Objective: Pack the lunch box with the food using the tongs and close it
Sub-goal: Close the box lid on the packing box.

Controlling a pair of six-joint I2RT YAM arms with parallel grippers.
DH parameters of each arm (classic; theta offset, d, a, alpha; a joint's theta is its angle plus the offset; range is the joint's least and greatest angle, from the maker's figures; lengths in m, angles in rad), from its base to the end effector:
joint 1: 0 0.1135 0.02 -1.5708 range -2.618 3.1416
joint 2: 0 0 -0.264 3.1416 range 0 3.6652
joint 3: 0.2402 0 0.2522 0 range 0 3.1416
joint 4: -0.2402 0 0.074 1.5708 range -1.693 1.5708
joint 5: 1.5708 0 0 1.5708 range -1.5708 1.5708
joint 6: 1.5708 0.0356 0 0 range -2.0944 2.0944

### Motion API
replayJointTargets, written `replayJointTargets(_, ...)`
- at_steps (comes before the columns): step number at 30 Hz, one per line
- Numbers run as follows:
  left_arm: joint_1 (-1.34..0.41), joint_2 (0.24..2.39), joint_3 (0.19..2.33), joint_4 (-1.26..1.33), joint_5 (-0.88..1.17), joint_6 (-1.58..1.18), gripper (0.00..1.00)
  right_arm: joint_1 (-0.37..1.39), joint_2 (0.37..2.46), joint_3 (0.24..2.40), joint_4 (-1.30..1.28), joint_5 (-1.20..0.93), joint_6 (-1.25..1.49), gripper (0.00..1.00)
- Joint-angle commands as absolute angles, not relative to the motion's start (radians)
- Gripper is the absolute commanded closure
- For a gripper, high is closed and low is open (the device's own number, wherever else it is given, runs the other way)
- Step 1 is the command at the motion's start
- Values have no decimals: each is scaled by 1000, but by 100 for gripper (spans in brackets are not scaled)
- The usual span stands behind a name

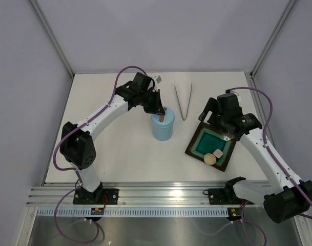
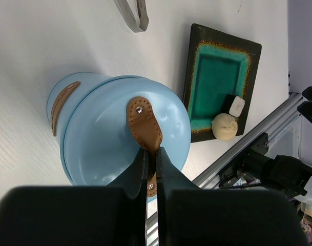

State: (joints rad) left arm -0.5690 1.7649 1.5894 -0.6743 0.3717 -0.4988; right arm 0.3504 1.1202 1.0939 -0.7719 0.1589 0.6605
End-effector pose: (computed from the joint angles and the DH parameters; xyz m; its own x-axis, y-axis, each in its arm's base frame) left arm 0.3244 -0.2228 0.3083 -0.8925 0.0417 -0.4492 0.3155 0.7694 -0.5554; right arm 0.2158 0.0729 0.3265 -0.6754 0.3981 -0.6207 0.2269 0.9131 0.3388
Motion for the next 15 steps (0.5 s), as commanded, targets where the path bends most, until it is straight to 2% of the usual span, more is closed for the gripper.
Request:
replayJointTargets(1, -558, 1729, 1543, -641, 367, -506, 100, 354, 1143, 1166, -668, 5, 615, 9)
replayJointTargets(3, -557, 1721, 1516, -621, 368, -514, 100, 379, 1172, 1199, -655, -40, 606, 10)
replayJointTargets(9, -546, 1715, 1448, -575, 385, -535, 100, 543, 1337, 1379, -672, 23, 538, 9)
replayJointTargets(15, -534, 1709, 1447, -577, 385, -529, 100, 569, 1506, 1523, -726, 28, 534, 8)
